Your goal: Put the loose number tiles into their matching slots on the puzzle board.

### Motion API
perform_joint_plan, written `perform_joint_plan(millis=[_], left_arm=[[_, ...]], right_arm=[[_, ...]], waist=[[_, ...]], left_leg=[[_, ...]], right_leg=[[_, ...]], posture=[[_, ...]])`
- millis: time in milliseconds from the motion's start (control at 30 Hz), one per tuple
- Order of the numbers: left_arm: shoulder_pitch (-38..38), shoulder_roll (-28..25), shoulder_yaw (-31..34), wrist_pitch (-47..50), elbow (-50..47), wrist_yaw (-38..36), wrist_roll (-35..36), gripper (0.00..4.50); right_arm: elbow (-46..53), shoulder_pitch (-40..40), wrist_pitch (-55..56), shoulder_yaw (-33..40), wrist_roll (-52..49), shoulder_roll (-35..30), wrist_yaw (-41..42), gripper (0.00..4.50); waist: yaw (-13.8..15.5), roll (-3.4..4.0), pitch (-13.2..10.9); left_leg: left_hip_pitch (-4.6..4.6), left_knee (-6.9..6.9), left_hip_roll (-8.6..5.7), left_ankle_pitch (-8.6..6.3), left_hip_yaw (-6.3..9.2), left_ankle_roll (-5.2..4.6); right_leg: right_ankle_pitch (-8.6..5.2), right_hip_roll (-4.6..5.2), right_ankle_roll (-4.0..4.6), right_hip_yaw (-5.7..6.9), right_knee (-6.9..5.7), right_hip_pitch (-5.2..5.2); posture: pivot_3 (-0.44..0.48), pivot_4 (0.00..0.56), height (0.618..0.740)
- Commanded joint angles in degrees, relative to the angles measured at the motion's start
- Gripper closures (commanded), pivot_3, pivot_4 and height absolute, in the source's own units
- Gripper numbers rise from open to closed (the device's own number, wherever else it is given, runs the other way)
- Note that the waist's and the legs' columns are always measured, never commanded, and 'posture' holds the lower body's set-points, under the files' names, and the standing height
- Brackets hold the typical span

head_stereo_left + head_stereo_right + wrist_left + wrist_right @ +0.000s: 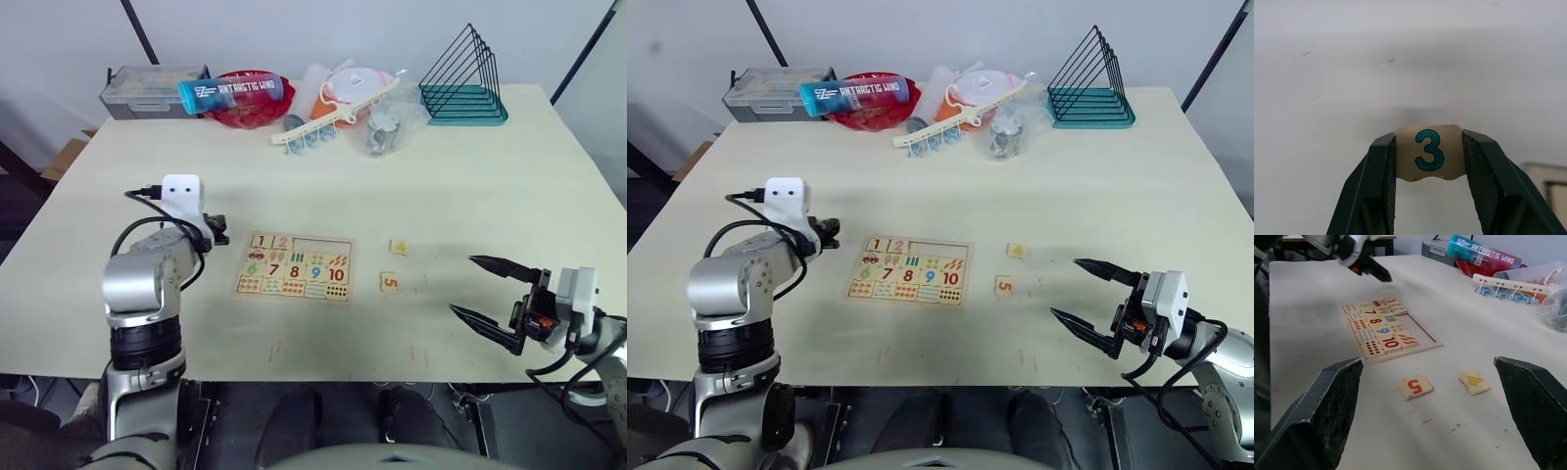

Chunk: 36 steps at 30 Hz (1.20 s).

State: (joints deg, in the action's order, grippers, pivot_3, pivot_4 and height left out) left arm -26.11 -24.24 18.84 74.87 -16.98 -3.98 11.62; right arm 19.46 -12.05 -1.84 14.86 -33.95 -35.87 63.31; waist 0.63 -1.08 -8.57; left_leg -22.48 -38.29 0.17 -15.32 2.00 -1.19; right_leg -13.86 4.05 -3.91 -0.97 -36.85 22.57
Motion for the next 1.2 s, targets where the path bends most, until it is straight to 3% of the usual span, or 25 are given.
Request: perform_joint_plan(millis=[33, 100, 233, 533, 567, 733, 867, 1000, 1200], left_arm=[[3.88, -0.24, 5.44, 4.8, -6.97, -2.54, 2.47, 3.03], [7.19, -1.75, 6.3, 5.56, -9.26, -4.17, 3.18, 3.03], [9.63, 1.17, 10.68, 4.76, -11.04, -3.7, 3.72, 3.03], [12.93, 2.02, 10.63, 4.54, -12.37, -4.72, 4.43, 3.03], [13.21, 1.95, 10.85, 4.45, -12.46, -4.8, 4.5, 2.02], [13.26, 1.53, 12.26, 4.41, -13.11, -5.72, 5.42, 0.2], [12.55, -1.15, 13.61, 2.33, -12.66, -8.58, 7.1, 0.07], [13.42, -8.32, 12.63, -5.61, -7.09, -17.22, 9.4, 0.07], [16.19, -18.48, 8.82, -30.19, 6.9, -37.59, 10.28, 0.07]], right_arm=[[0.22, 1.0, 0.39, 0.75, -1.04, -0.76, 0.76, 0.0], [-0.03, 1.35, 0.09, 0.45, -1.65, -1.04, 1.8, 0.0], [0.4, 1.49, -1.72, 0.26, -5.0, -1.64, 4.79, 0.0], [-0.38, 0.92, -1.74, 1.1, -6.14, -3.46, 9.41, 0.0], [-0.64, 0.97, -1.54, 1.1, -5.78, -3.62, 9.6, 0.0], [-1.36, 1.02, -0.73, 0.65, -4.73, -3.62, 10.09, 0.0], [-1.19, 0.9, -0.62, 0.29, -4.32, -3.14, 9.8, 0.0], [-1.04, 1.11, -0.64, -0.08, -4.04, -2.7, 9.22, 0.0], [-0.68, 1.53, -0.53, -0.38, -3.66, -1.84, 8.17, 0.0]], waist=[[-0.01, 0.0, 0.0], [-0.02, 0.0, 0.0], [0.29, -0.03, -0.01], [0.1, -0.03, -0.01], [0.11, -0.03, -0.01], [0.11, -0.03, -0.01], [0.11, -0.03, -0.01], [0.09, -0.03, -0.02], [0.15, 0.02, -0.04]], left_leg=[[0.0, 0.0, 0.0, 0.0, 0.0, 0.0], [0.0, 0.0, 0.01, 0.0, 0.0, 0.01], [-0.01, 0.0, 0.02, 0.0, 0.03, 0.01], [0.0, 0.0, 0.01, -0.01, 0.0, 0.0], [0.0, 0.0, 0.01, -0.01, -0.01, 0.01], [0.0, 0.0, 0.02, -0.01, 0.0, 0.01], [0.0, 0.0, 0.01, -0.01, -0.01, 0.01], [0.01, 0.01, 0.03, -0.01, 0.0, 0.02], [0.01, 0.04, 0.03, -0.02, -0.06, 0.03]], right_leg=[[0.0, 0.0, 0.0, 0.0, 0.0, 0.0], [0.0, 0.0, 0.0, 0.0, 0.0, 0.0], [0.0, 0.02, 0.01, 0.04, 0.0, -0.01], [0.0, 0.03, 0.01, 0.01, 0.02, -0.01], [0.0, 0.03, 0.01, 0.01, 0.02, -0.01], [0.0, 0.03, 0.02, 0.02, 0.02, -0.01], [0.0, 0.04, 0.02, 0.01, 0.02, -0.01], [0.0, 0.02, 0.03, 0.01, 0.02, -0.01], [-0.03, 0.04, 0.07, 0.01, 0.06, 0.0]], posture=[[0.0, 0.15, 0.74], [0.0, 0.15, 0.74], [0.0, 0.15, 0.74], [0.0, 0.15, 0.74], [0.0, 0.15, 0.74], [0.0, 0.15, 0.74], [0.0, 0.15, 0.74], [0.0, 0.15, 0.74], [0.0, 0.15, 0.74]])
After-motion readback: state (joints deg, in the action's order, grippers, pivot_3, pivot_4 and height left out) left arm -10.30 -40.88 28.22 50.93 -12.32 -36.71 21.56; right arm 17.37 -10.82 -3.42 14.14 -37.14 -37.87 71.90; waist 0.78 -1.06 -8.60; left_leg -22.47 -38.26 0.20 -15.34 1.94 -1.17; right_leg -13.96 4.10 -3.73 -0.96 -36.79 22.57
